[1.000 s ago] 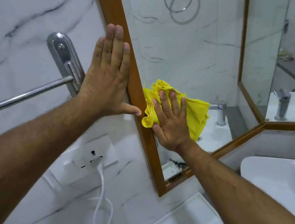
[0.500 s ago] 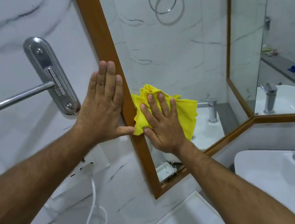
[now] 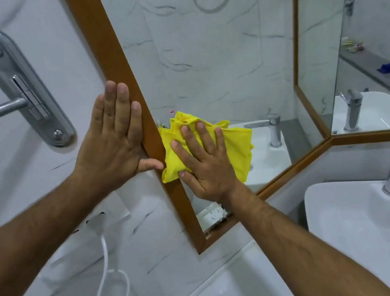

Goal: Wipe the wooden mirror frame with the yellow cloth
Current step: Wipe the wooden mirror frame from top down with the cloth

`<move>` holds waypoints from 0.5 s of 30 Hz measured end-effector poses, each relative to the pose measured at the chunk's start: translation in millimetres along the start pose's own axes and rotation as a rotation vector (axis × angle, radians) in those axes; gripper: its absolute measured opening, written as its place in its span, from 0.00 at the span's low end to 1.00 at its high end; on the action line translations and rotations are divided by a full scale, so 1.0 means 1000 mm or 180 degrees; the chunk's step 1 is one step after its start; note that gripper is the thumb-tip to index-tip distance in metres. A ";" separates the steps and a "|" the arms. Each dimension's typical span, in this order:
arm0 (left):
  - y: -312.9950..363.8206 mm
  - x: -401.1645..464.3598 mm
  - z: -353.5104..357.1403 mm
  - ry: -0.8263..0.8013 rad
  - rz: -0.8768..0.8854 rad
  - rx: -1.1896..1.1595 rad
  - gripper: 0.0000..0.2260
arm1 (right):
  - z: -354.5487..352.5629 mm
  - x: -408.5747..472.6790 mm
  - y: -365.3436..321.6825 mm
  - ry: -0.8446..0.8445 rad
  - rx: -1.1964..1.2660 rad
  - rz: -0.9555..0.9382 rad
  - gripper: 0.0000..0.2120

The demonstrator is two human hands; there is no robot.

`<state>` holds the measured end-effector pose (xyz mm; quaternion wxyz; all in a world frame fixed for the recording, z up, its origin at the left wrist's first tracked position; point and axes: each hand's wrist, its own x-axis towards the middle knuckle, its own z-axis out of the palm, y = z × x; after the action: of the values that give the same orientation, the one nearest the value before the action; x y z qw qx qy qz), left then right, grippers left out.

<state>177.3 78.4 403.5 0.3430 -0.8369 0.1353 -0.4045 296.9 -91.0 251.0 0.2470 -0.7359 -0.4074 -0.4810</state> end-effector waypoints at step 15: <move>0.030 -0.013 0.007 0.0028 -0.0408 -0.0092 0.37 | 0.037 -0.100 -0.019 -0.0264 0.0162 0.0450 0.29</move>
<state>176.1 66.6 372.6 0.3036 -0.8469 0.0888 -0.4273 278.7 -89.0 144.2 0.2819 -0.7756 -0.3764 -0.4210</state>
